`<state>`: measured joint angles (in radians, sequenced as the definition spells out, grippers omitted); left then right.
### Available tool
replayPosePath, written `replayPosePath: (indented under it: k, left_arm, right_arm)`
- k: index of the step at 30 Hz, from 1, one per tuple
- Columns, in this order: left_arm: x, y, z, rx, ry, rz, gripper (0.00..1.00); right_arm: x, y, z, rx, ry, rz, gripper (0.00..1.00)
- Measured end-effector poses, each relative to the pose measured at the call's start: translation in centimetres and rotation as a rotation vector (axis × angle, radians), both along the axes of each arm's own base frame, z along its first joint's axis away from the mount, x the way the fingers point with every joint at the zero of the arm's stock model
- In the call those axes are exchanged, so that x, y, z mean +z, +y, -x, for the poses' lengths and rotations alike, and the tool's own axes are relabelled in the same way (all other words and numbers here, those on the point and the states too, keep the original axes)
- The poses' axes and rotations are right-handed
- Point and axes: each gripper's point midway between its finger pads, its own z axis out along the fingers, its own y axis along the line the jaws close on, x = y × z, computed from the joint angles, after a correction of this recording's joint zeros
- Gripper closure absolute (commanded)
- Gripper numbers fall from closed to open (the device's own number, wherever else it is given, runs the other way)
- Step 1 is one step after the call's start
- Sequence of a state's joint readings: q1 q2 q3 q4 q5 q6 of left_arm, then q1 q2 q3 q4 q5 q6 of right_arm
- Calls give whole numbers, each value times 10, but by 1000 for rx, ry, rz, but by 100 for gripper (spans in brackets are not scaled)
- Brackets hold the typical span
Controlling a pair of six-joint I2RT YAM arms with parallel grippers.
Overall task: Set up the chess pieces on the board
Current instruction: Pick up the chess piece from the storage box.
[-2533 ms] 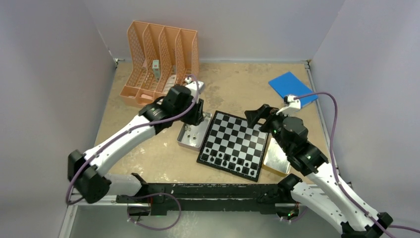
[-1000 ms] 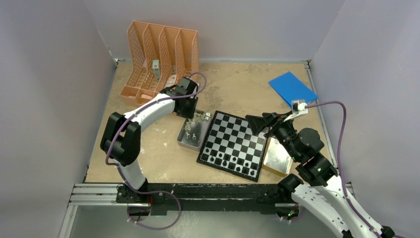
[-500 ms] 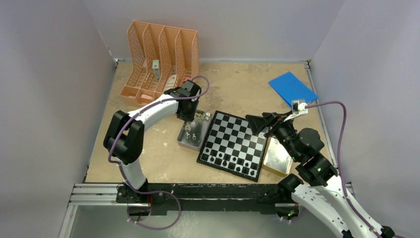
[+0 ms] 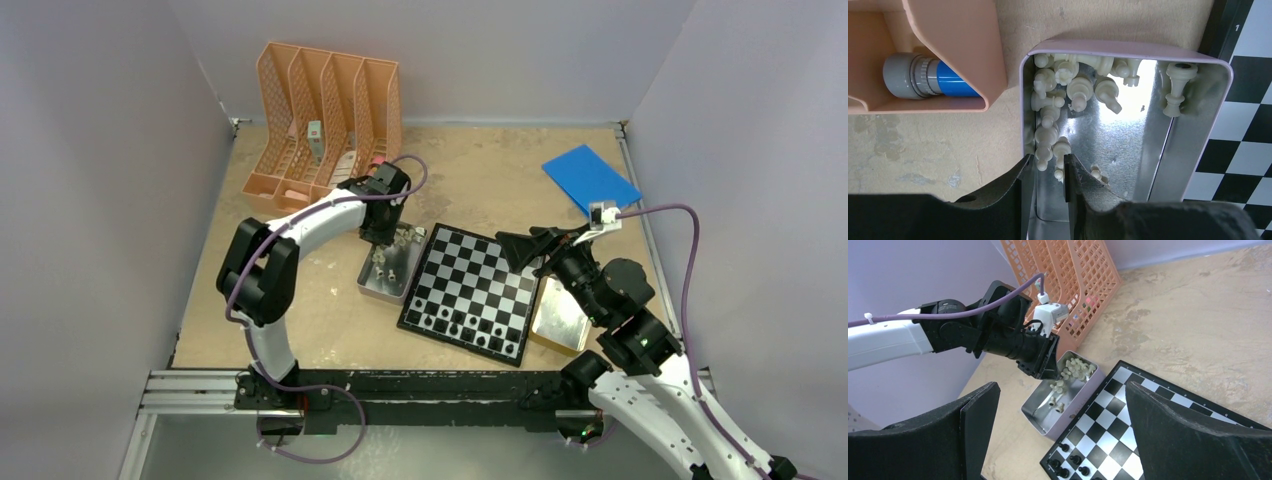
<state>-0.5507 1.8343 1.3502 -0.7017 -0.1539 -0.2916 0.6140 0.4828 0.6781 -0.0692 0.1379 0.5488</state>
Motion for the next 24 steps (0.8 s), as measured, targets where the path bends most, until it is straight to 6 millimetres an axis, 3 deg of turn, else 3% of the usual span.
replayPosePath:
  k: [24]
  left_arm:
    - [-12, 4, 3, 2, 30, -32, 79]
  right_arm:
    - [0, 0, 0, 1, -3, 6, 2]
